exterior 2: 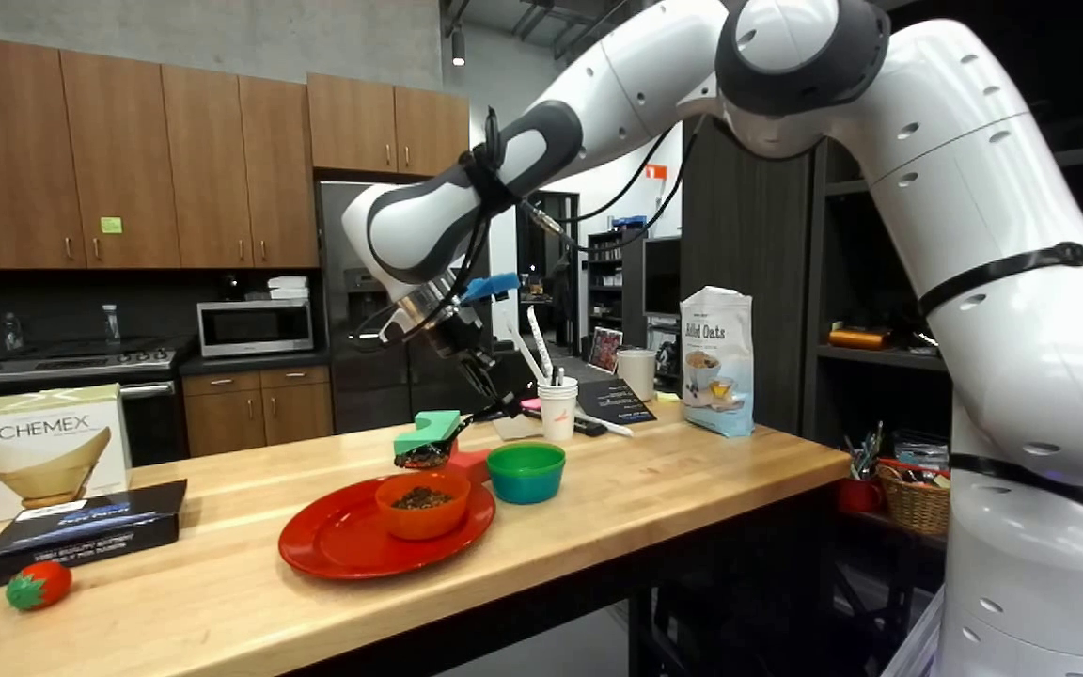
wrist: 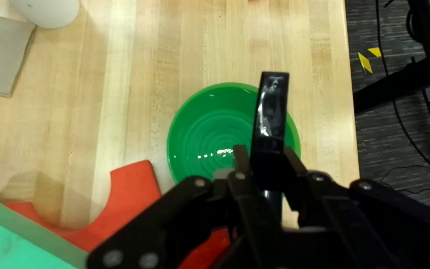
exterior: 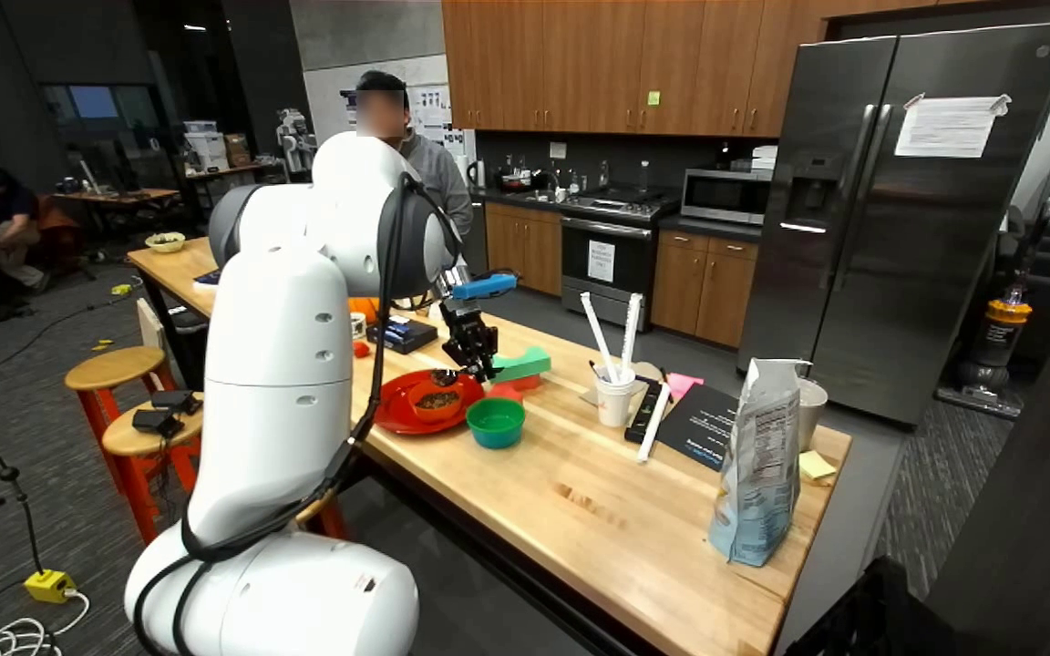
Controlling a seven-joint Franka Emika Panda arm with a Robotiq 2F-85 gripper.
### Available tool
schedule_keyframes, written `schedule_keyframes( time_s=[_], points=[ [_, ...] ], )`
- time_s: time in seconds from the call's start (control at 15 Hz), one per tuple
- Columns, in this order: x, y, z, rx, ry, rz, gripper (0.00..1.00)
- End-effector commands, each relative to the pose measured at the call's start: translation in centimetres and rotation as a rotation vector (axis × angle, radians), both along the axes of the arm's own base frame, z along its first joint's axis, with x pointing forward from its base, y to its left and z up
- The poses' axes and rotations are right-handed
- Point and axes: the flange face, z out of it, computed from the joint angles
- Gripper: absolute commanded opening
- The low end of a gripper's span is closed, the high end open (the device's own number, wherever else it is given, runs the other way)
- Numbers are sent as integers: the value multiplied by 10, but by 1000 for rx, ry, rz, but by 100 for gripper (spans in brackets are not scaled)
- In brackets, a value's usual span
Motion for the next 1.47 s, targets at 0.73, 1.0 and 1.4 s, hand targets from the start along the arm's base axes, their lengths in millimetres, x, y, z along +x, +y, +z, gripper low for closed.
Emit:
schedule_keyframes(
  time_s=[0.73, 1.0, 1.4],
  points=[
    [-24, 7, 6, -111, 17, 30, 6],
    [-28, 14, -10, -149, 25, 41, 6],
    [-30, 18, -27, -143, 71, 1, 6]
  ],
)
